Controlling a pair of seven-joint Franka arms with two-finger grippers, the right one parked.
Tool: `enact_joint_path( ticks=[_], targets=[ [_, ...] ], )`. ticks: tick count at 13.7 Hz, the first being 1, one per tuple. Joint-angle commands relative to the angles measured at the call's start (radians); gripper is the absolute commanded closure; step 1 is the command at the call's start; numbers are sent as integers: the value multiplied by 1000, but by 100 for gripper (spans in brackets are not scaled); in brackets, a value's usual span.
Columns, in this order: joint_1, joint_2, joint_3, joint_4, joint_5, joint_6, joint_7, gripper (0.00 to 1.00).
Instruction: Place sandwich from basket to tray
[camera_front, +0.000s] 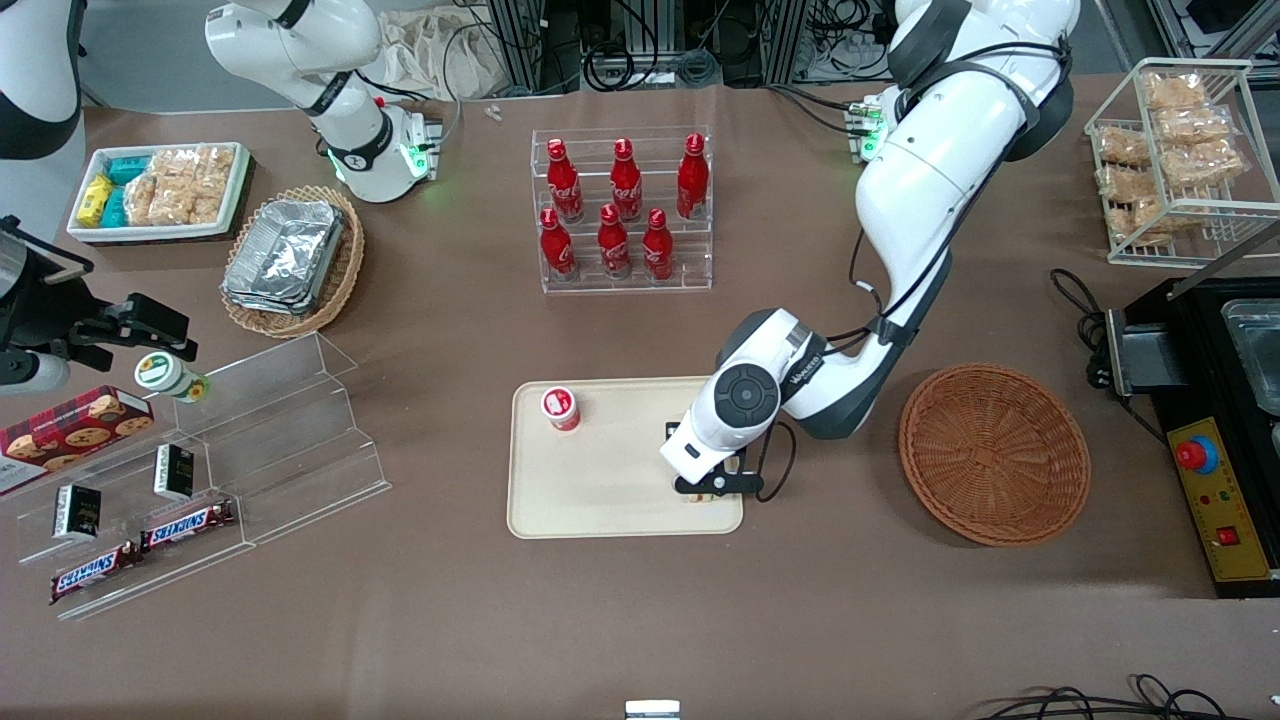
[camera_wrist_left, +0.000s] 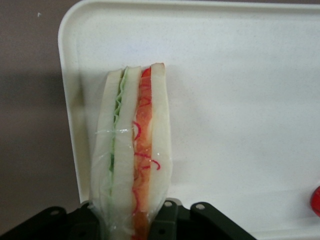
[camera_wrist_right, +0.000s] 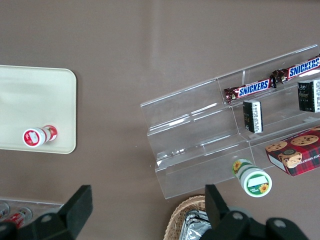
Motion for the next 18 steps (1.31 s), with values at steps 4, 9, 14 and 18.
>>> enact_joint_path(
  ticks=[4,9,14,18],
  targets=[
    [-3,-104,4,22,28,-47,-35,0],
    [125,-295,1,33,-124,-324,-17,0],
    [355,-476,1,26,-170,-604,295,0],
    [527,-610,4,-98,-140,-647,498,0]
  ],
)
